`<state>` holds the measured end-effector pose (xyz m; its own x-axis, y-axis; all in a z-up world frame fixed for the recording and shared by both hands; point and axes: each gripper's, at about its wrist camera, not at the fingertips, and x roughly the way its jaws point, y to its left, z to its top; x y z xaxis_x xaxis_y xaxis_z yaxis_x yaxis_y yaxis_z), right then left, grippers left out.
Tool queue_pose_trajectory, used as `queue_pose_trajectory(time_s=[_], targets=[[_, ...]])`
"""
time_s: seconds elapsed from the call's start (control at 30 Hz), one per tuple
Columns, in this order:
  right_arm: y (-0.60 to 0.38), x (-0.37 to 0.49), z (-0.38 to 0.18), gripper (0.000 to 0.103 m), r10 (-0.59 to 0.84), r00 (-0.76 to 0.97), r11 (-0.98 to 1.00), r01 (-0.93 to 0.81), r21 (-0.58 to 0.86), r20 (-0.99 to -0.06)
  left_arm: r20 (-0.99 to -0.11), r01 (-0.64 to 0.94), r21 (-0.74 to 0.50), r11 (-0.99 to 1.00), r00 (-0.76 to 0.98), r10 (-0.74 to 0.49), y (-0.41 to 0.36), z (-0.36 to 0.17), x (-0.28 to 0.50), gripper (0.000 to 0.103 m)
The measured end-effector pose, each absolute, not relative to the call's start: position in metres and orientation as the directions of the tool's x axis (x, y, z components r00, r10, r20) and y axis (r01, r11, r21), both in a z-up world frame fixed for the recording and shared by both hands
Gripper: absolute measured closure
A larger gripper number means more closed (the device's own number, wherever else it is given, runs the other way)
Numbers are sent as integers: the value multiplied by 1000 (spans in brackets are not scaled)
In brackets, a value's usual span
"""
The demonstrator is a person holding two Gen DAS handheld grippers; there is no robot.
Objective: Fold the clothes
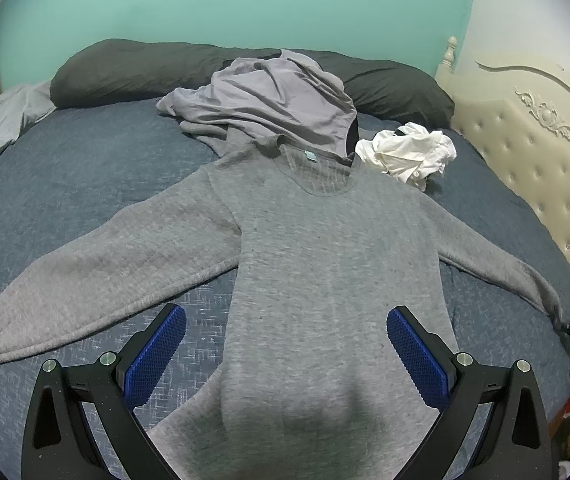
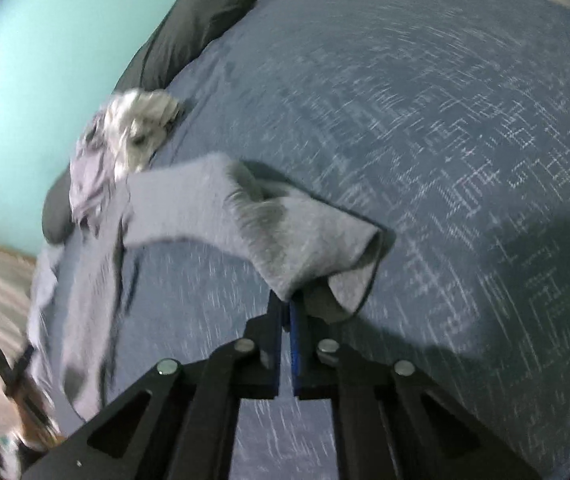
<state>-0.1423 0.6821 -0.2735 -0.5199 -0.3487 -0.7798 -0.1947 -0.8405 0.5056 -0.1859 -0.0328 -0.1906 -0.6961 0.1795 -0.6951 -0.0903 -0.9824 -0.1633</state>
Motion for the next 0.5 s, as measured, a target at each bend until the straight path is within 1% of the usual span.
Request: queue_pose_trajectory(time_s=[0.1,0.33,0.5], targets=[[675,-129,-278,100,-314,-489,-885,-159,437,-814,-696,-94,-160,-983,-695,179,-32,-190,-186,0],[674,-118,-278,100,-286,-487,-908,-137,396,-825,-695,-108,-155,-982,-694,186,-25,-188,-185,0],[675,-119,-276,98,-307,-499,-896,-136,423,-811,-698,-108,-152,-982,-692,184,-26,-188,-185,0]])
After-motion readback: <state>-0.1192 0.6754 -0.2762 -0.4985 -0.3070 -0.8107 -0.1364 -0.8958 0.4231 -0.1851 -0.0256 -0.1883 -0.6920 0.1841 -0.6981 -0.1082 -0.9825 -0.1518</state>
